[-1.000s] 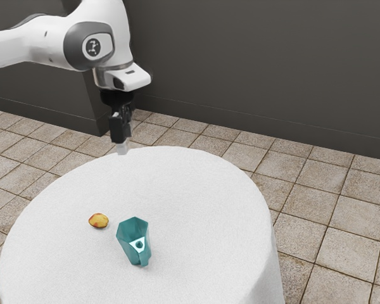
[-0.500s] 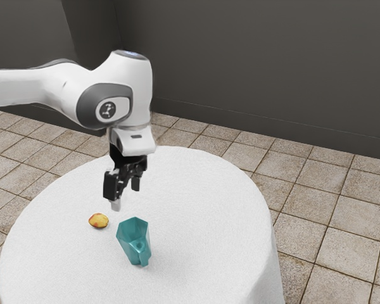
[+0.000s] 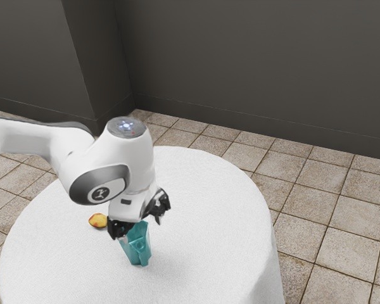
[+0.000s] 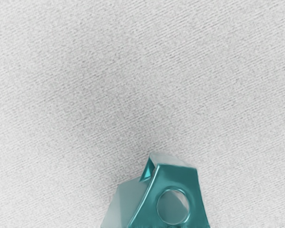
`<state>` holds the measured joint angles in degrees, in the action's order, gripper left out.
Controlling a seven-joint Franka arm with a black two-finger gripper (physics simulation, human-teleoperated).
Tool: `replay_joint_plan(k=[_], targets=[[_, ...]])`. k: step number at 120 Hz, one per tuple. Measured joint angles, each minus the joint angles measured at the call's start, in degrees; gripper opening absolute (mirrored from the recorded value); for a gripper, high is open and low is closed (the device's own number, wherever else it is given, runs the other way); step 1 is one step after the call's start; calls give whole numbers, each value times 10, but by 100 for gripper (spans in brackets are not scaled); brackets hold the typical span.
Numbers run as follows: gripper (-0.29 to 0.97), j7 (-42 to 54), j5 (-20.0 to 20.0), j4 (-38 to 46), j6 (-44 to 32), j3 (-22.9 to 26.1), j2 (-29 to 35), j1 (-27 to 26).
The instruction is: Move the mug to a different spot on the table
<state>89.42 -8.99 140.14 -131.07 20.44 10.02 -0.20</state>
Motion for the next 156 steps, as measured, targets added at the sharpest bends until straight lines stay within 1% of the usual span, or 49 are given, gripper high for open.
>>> replay_joint_plan(k=[23, 40, 66, 78, 84, 99, 104, 112, 120, 129, 140, 148, 156], targets=[[68, 49, -14, 35, -32, 1, -14, 1], [68, 75, -19, 38, -44, 1, -33, 1], [68, 105, -43, 35, -70, 1, -80, 8], [67, 115, -50, 35, -81, 0, -91, 8], [62, 120, -54, 35, -86, 0, -93, 8], [30, 129, -59, 36, -93, 1, -93, 8], [22, 129, -60, 37, -94, 1, -93, 8], [18, 129, -61, 37, -94, 1, -91, 6], [11, 127, -61, 38, -92, 1, -80, 5], [8, 122, -61, 38, -87, 2, -51, 5], [1, 118, -61, 36, -82, 2, -21, 6], [-2, 115, -61, 29, -80, 1, -12, 7], [-3, 112, -73, 14, -79, 1, -14, 9]])
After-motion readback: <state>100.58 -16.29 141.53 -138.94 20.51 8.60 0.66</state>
